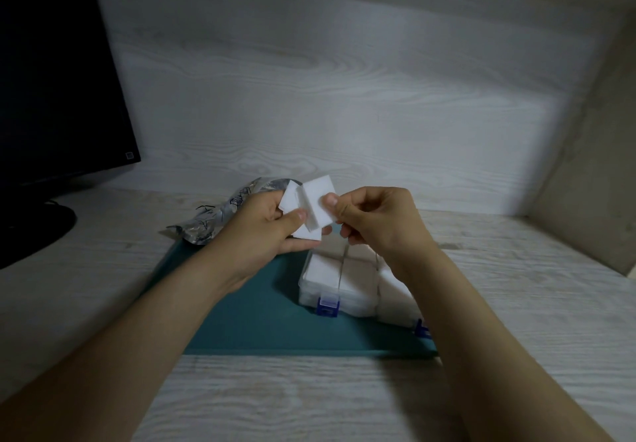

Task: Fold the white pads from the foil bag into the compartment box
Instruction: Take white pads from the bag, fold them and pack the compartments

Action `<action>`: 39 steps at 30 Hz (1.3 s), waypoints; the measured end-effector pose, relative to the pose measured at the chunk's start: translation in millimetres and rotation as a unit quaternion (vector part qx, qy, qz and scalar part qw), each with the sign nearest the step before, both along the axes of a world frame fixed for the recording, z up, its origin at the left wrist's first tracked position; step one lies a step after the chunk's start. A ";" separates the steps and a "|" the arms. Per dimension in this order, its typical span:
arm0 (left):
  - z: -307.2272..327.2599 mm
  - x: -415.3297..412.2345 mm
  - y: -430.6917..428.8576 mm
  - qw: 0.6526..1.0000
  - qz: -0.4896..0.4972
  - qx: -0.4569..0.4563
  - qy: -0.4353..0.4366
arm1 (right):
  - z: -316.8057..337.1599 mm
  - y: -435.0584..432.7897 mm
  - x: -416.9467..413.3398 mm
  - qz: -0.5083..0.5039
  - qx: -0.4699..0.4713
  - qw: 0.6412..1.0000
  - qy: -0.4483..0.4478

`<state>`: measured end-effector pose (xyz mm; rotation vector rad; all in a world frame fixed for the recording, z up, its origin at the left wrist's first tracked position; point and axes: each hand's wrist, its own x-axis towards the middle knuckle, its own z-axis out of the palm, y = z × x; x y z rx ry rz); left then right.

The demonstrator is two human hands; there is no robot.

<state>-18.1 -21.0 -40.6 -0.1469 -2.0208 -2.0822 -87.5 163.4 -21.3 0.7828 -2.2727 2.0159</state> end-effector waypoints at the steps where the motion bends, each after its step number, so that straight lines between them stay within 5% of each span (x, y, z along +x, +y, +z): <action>1: 0.0 0.2 0.3 1.000 -0.003 0.001 -0.001 | -0.3 -0.6 1.2 0.004 0.005 1.000 0.003; 14: -3.4 -3.5 -0.3 1.000 -0.003 -0.024 0.004 | -6.1 -7.7 0.3 -0.055 0.069 0.995 0.053; 29: -0.9 -3.0 -2.0 0.998 0.055 0.028 0.016 | 0.7 1.5 -5.4 -0.005 -0.065 0.998 0.001; 39: -3.7 -0.5 -3.7 0.997 0.015 -0.076 0.011 | -8.9 -5.8 -8.2 0.020 0.065 0.991 0.112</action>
